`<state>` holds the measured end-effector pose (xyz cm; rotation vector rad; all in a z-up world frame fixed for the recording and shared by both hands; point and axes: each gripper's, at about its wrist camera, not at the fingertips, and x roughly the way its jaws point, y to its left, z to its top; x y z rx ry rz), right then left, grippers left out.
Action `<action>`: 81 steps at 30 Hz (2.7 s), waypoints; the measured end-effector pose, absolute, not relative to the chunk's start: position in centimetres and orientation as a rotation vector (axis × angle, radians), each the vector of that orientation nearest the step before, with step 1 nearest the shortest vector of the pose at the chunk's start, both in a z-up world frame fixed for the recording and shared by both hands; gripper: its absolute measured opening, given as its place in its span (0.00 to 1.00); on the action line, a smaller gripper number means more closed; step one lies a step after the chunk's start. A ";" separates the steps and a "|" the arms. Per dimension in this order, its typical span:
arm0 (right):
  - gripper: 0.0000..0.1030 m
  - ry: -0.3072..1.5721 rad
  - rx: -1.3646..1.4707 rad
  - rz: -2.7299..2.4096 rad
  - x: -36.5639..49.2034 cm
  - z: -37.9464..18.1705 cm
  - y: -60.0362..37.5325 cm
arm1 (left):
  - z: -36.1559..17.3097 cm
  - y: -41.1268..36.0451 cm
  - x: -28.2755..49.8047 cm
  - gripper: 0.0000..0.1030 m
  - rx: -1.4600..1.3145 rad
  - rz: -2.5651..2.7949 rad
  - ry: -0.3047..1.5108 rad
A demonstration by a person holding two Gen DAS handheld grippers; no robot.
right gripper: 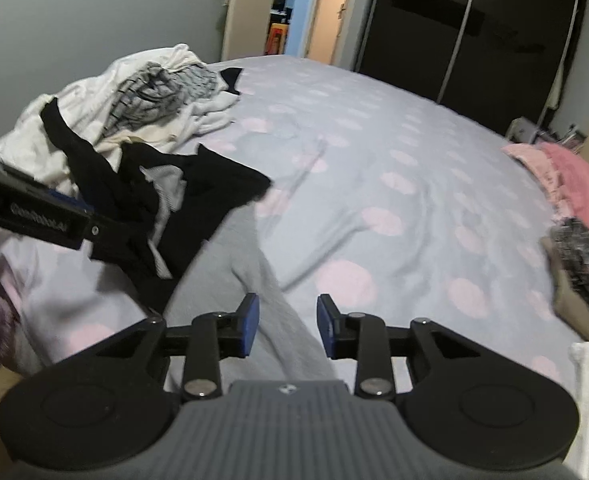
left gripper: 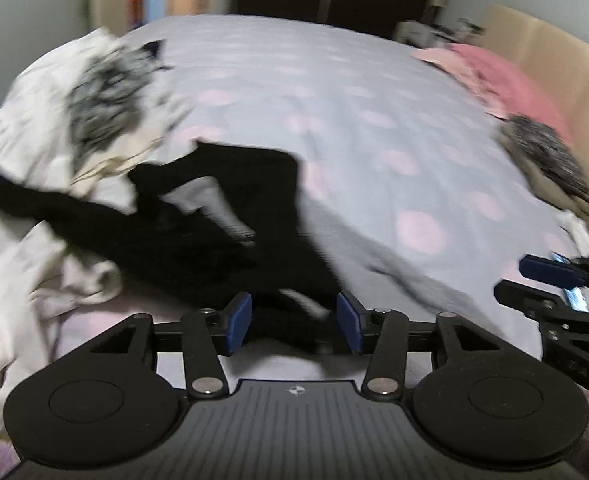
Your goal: Fold clothes
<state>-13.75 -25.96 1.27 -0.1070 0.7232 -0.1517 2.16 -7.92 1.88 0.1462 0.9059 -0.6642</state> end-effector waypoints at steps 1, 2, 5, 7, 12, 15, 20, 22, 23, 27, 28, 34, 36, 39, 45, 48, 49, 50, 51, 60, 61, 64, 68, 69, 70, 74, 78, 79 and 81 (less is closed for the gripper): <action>0.35 0.728 -0.101 -0.134 -13.0 1.0 -25.7 | 1.7 -7.7 2.7 0.48 0.134 -0.649 0.916; 0.35 0.733 -0.095 -0.117 -12.2 0.6 -25.4 | 1.5 -7.6 3.2 0.50 0.122 -0.641 0.924; 0.37 0.760 -0.071 -0.055 -9.9 -0.5 -24.4 | 0.6 -7.9 4.3 0.54 0.095 -0.637 0.940; 0.41 0.775 -0.067 -0.029 -8.5 -1.5 -23.7 | -0.1 -8.4 5.1 0.55 0.085 -0.630 0.953; 0.42 0.805 -0.076 0.007 -5.2 -3.9 -22.2 | -2.3 -9.6 6.7 0.55 0.094 -0.567 1.012; 0.40 0.831 -0.071 0.001 -4.4 -5.0 -22.5 | -3.5 -10.0 7.4 0.52 0.113 -0.543 1.051; 0.14 0.860 -0.079 -0.050 -3.5 -6.0 -23.5 | -4.0 -10.0 8.0 0.12 0.131 -0.541 1.042; 0.12 0.828 -0.065 -0.099 -4.2 -4.9 -24.4 | -3.5 -10.0 7.8 0.06 0.132 -0.553 1.009; 0.11 0.812 -0.058 -0.123 -4.5 -4.3 -24.9 | -3.0 -9.9 7.7 0.05 0.127 -0.561 0.988; 0.10 0.746 -0.030 -0.221 -5.8 -2.1 -26.8 | 0.4 -9.5 6.9 0.05 0.103 -0.594 0.814; 0.10 0.730 -0.024 -0.245 -6.1 -1.5 -27.2 | 1.6 -9.4 6.6 0.05 0.096 -0.611 0.756; 0.10 0.632 0.017 -0.385 -8.2 1.8 -30.1 | 7.5 -10.0 5.9 0.04 0.082 -0.688 0.596; 0.10 0.633 0.023 -0.406 -9.1 2.9 -31.0 | 10.0 -10.5 6.0 0.04 0.083 -0.704 0.535; 0.10 0.634 0.031 -0.437 -10.4 4.7 -32.5 | 13.7 -11.2 6.1 0.04 0.084 -0.725 0.441; 0.10 0.636 0.048 -0.500 -13.1 8.1 -35.4 | 19.0 -11.6 6.3 0.04 0.080 -0.740 0.313; 0.10 0.637 0.056 -0.531 -14.5 9.8 -36.8 | 18.6 -11.8 6.7 0.04 0.134 -0.738 0.346; 0.10 0.638 0.059 -0.541 -14.9 10.4 -37.3 | 17.6 -11.9 6.9 0.04 0.165 -0.744 0.394; 0.10 0.638 0.062 -0.552 -15.4 11.0 -37.8 | 16.5 -12.0 7.2 0.04 0.196 -0.752 0.447; 0.10 0.649 0.065 -0.556 -15.7 11.2 -38.1 | 15.4 -12.1 7.4 0.04 0.228 -0.759 0.500; 0.10 1.046 0.117 -0.398 -16.8 2.1 -34.7 | 3.8 -10.6 6.1 0.04 0.532 -0.779 0.932; 0.10 1.077 0.115 -0.382 -17.2 1.4 -34.4 | 3.0 -10.4 5.8 0.04 0.564 -0.782 0.958; 0.14 1.116 0.086 -0.352 -18.2 0.3 -33.6 | 1.3 -9.6 5.2 0.06 0.621 -0.804 1.035; 0.31 1.072 0.049 -0.282 -18.8 1.8 -32.9 | 1.3 -7.7 5.4 0.17 0.597 -0.822 1.063; 0.38 1.048 0.024 -0.250 -18.7 2.5 -32.7 | 1.5 -7.2 5.6 0.21 0.584 -0.821 1.064; 0.41 1.024 0.000 -0.219 -18.6 3.1 -32.5 | 1.8 -6.9 5.9 0.30 0.564 -0.821 1.062; 0.49 0.928 -0.144 -0.119 -16.9 4.6 -32.1 | 2.1 -6.9 7.0 0.40 0.502 -0.825 1.044; 0.52 0.884 -0.223 -0.036 -13.2 3.8 -33.2 | 0.8 -7.8 7.3 0.41 0.541 -0.848 1.055; 0.52 0.887 -0.236 -0.021 -12.0 3.3 -33.6 | 0.3 -8.1 7.3 0.41 0.554 -0.848 1.067; 0.49 0.893 -0.265 0.007 -9.6 2.3 -34.4 | -0.6 -8.2 7.4 0.41 0.566 -0.848 1.088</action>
